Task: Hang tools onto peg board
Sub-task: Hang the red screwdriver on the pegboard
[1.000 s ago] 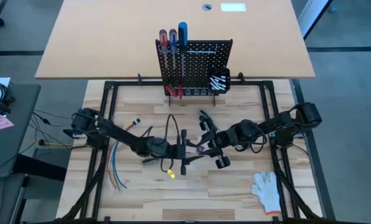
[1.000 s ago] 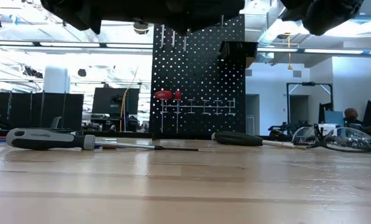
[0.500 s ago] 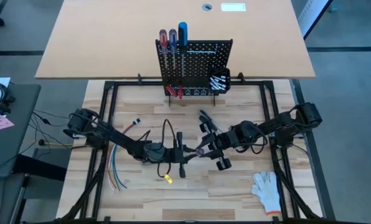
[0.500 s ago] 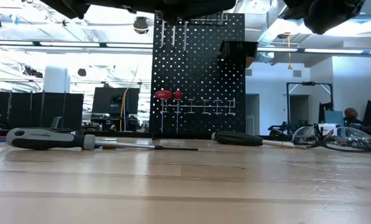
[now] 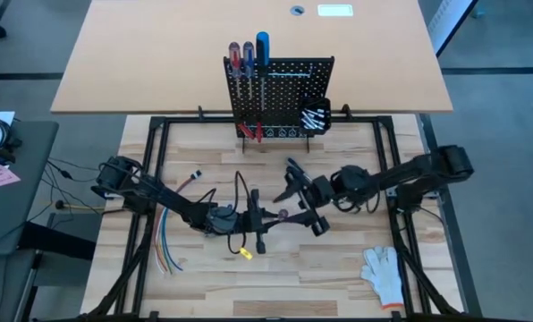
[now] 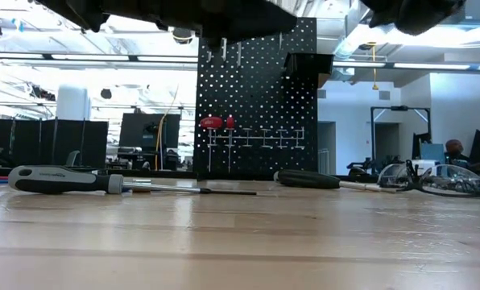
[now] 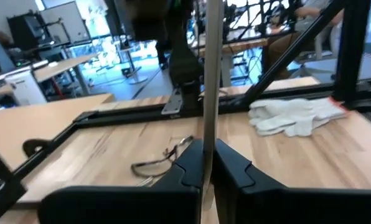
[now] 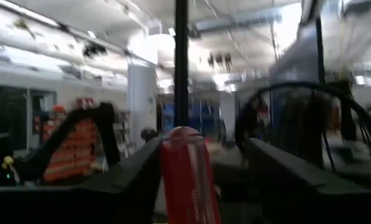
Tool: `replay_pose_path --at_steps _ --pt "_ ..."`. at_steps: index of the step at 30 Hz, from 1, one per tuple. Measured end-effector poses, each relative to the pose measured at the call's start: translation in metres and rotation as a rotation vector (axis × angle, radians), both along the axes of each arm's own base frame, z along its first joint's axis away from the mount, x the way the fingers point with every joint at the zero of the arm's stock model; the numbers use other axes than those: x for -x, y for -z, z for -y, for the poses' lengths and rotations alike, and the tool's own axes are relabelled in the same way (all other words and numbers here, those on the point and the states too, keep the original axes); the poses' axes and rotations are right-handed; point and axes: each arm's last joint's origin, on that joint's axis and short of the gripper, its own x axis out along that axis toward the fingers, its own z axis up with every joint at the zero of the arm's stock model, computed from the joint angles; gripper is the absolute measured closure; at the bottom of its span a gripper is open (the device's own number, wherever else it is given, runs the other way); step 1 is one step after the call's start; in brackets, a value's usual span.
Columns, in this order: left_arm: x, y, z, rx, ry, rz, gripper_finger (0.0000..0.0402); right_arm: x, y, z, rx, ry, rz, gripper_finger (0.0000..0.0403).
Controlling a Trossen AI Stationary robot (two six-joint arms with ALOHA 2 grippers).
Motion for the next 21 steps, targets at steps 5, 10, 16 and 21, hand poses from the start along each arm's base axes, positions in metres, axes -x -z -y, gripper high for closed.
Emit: replay_pose_path --at_steps 5,10,16,21 --pt "-0.001 0.004 -0.006 0.022 -0.026 -0.028 0.0398 0.015 -0.019 0.004 0.070 0.085 -0.207 0.0106" --pt "-0.003 0.007 -0.015 0.080 -0.054 -0.046 0.0398 0.030 -0.029 -0.010 0.167 0.285 -0.347 0.0109" --pt "-0.004 0.009 -0.019 0.117 -0.069 -0.052 0.0398 0.033 -0.029 -0.019 0.204 0.353 -0.426 0.0120" --pt "-0.004 0.009 -0.019 0.119 -0.074 -0.054 0.0398 0.034 -0.037 -0.023 0.206 0.412 -0.447 0.0138"
